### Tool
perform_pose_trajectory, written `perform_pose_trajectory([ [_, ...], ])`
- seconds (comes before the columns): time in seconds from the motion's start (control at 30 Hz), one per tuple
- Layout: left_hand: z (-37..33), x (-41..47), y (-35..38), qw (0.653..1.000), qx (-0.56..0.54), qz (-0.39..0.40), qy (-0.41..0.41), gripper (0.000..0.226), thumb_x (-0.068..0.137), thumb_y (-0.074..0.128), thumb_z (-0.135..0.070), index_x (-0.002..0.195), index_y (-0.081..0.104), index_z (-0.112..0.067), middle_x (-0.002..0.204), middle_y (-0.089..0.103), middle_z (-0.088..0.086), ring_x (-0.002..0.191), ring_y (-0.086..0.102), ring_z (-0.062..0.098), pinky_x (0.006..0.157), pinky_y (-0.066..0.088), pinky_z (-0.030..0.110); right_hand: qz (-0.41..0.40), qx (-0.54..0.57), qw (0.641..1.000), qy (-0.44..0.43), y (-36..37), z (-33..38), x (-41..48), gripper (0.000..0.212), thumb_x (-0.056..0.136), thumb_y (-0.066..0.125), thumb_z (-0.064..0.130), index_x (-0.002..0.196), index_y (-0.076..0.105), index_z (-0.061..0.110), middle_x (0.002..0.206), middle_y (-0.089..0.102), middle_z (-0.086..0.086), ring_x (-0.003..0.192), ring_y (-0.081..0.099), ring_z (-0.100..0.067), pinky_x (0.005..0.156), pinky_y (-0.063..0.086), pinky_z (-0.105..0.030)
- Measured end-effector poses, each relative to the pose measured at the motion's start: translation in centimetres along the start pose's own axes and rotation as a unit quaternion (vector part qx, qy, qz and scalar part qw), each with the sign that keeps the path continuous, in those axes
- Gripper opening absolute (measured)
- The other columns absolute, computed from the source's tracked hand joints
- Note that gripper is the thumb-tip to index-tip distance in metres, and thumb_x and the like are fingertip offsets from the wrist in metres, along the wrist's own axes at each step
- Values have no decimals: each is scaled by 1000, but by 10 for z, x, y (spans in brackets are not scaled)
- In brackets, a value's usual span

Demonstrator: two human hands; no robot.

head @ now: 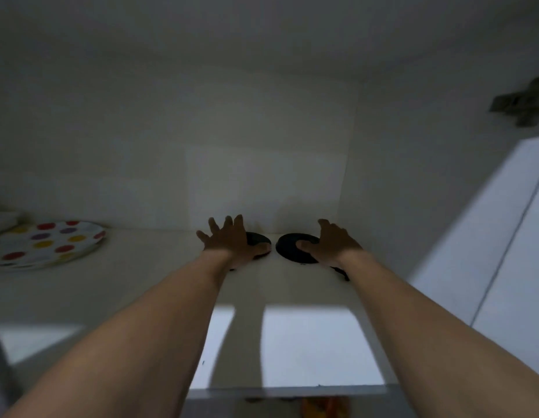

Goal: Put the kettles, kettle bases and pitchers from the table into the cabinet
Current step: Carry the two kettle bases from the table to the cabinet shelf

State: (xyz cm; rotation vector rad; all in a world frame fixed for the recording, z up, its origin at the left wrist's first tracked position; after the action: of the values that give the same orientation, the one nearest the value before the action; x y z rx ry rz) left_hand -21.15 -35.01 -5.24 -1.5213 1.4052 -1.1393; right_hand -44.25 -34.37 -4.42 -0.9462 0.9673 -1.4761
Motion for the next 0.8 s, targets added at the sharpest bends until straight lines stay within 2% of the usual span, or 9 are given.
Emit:
perform_pose_trajectory([
  [0.13,-9,-57,-37,1000,4,-19,18,97,85,45,-76,158,8,-24,166,7,3,151,-6,38,117,0,65,-21,-19,1000,-8,-28,17,-53,95,91,55,69,161,13,20,162,30,-12,148,29,-36,117,34,-52],
  [0.27,-10,-110,-71,998,17,-56,32,87,88,45,-72,155,19,-24,163,20,4,151,2,39,117,7,66,-52,-29,998,-36,-53,32,-104,83,90,57,65,153,29,18,151,42,-16,140,39,-39,112,38,-54],
  [0.37,-10,-145,-87,996,45,-75,32,86,87,43,-74,154,24,-24,161,27,3,151,7,39,115,13,67,-63,-34,997,-42,-66,41,-138,83,91,56,66,153,30,17,153,41,-15,142,37,-38,111,39,-55],
  [0.47,-8,-182,-103,995,40,-78,37,85,89,44,-72,155,22,-23,162,24,4,151,6,39,115,11,67,-64,-24,996,-60,-72,53,-176,84,91,55,65,155,29,18,155,39,-14,143,36,-38,112,38,-56],
  [0.67,-3,-260,-124,993,63,-83,60,83,91,41,-71,154,25,-21,161,27,6,150,11,39,115,11,68,-74,-22,994,-80,-76,81,-247,78,86,56,68,144,42,18,145,50,-17,133,46,-43,106,44,-55],
  [0.8,9,-320,-135,990,81,-98,66,84,91,38,-72,155,24,-21,161,27,6,150,11,40,113,11,69,-86,-36,991,-94,-75,98,-307,73,90,52,68,144,43,19,149,49,-13,138,43,-41,110,38,-60],
])
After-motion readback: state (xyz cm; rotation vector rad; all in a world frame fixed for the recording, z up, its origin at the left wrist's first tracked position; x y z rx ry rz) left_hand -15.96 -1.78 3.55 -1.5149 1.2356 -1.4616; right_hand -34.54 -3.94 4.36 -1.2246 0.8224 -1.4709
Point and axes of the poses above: each hand's wrist, its own x-axis towards the middle knuckle, its own y-axis out of the palm, z = x × y, the point moved 5 cm from there along x, towards the middle knuckle
